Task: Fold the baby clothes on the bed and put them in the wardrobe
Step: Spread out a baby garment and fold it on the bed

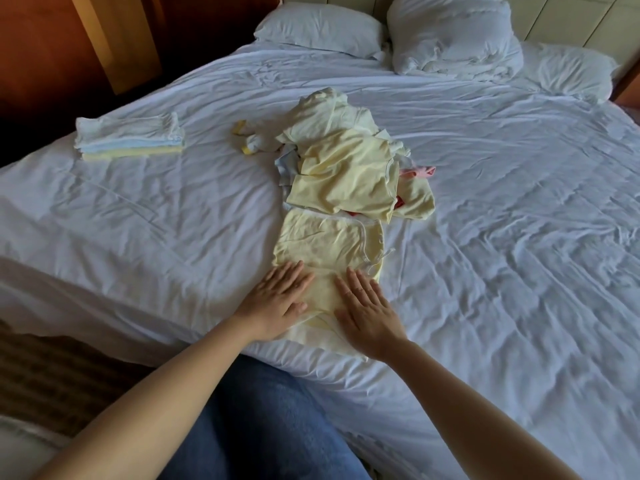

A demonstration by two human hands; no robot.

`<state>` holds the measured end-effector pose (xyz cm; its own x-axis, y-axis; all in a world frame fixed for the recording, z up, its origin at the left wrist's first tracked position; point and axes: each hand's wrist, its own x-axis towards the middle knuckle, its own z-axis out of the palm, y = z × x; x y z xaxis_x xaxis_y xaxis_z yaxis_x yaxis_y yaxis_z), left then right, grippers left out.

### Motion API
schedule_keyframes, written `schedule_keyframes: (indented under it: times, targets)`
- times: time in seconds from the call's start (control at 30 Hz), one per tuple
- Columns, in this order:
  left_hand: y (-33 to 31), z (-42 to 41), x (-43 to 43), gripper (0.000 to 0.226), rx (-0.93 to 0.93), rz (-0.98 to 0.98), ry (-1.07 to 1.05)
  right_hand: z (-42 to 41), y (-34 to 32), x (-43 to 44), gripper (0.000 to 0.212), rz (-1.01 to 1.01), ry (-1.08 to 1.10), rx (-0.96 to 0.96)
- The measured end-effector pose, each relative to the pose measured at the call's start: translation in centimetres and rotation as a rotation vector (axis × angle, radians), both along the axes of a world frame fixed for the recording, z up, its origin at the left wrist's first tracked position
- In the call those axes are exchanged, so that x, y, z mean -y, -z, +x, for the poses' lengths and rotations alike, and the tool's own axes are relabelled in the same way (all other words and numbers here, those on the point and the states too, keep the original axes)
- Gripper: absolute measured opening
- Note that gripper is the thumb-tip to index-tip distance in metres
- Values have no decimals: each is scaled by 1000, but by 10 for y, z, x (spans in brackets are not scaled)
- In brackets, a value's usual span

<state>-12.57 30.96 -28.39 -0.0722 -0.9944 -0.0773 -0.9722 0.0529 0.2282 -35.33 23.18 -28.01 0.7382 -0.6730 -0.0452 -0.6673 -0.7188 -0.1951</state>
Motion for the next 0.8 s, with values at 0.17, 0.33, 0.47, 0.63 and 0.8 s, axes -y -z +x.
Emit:
schedule_keyframes:
  times: [0.17, 0.33, 0.47, 0.63, 0.8]
  targets:
    - [-1, 19, -30, 72, 13, 22, 79, -32, 0, -9, 56, 28, -169, 39]
    - [-8, 26, -57, 76, -24, 50, 89, -52, -2, -26, 67, 52, -170, 98]
    - [-12, 30, -68, 71, -119, 32, 70, -58, -4, -33, 71, -23, -137, 210]
    - [-17, 29, -75, 56, -148, -64, 13, -57, -16, -38, 37, -87, -70, 217]
    - [-22, 16, -74, 34, -162, -210, -91, -46, -33, -36, 28, -74, -12, 111]
